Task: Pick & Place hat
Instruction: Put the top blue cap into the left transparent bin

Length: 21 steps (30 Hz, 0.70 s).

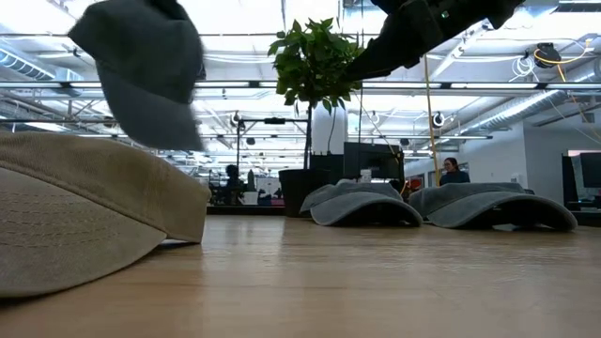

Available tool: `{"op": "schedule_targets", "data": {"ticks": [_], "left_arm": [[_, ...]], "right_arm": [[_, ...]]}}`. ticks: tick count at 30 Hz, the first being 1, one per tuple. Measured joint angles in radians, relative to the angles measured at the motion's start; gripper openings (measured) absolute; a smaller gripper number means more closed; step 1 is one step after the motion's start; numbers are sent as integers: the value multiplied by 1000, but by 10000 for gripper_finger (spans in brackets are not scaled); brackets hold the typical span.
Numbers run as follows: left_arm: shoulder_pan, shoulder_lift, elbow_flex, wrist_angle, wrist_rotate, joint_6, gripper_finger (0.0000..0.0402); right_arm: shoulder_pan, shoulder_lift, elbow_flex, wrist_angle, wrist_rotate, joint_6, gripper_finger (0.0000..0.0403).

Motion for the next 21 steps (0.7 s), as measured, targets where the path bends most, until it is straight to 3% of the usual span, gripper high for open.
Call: {"op": "schedule_targets", "data": {"ticks": [12, 16, 21], "left_arm": [[9, 159, 356, -418, -259, 163, 16], [16, 200, 371, -411, -322, 338, 31], [22, 241, 370, -406, -523, 545, 14]], "right_arm": [[0, 0, 0, 23, 0, -15, 313], [0, 0, 0, 23, 0, -14, 313], [-1, 0, 0, 22, 0, -5, 313]]}}
